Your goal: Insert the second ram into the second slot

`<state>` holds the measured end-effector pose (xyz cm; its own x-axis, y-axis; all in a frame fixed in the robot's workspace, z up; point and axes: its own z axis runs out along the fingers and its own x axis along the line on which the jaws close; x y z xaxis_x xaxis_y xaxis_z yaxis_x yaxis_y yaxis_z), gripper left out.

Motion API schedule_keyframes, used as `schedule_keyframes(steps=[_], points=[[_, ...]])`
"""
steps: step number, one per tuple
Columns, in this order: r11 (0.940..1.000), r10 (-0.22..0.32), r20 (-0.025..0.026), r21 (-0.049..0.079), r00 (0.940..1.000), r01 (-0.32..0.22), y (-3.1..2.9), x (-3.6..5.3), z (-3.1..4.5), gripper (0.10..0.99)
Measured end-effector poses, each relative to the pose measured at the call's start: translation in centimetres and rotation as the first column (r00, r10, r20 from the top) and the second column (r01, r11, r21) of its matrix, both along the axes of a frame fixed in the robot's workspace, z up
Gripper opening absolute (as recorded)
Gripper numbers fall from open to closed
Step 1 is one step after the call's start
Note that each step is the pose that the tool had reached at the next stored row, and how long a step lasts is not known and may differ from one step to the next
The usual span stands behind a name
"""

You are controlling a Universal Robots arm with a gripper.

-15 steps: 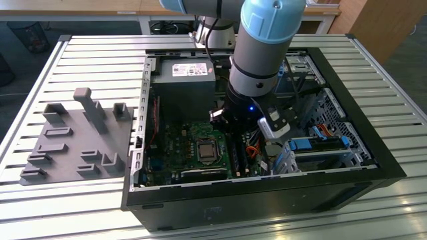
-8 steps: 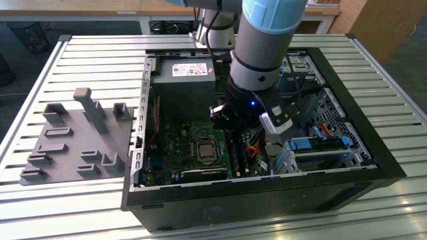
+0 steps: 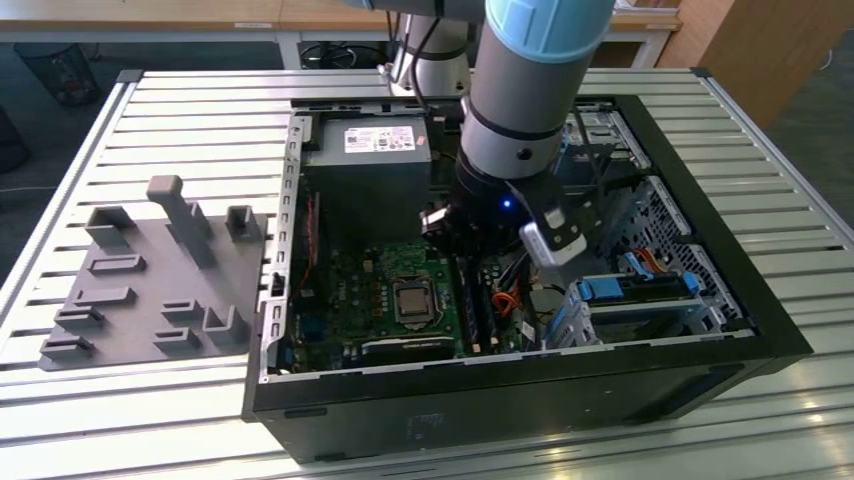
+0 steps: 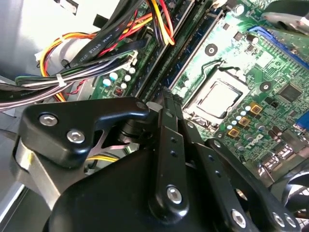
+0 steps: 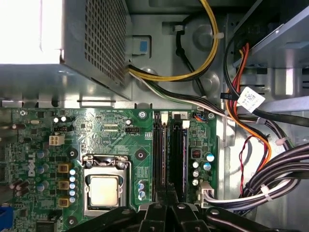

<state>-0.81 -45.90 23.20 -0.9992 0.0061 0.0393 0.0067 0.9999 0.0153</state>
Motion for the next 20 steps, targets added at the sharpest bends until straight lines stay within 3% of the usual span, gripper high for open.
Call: schedule_keyframes(steps=[20], points=[[1.0,0.0,0.0,-0.001,1.0,0.0,-0.01,0.0,-1.4,0.122]])
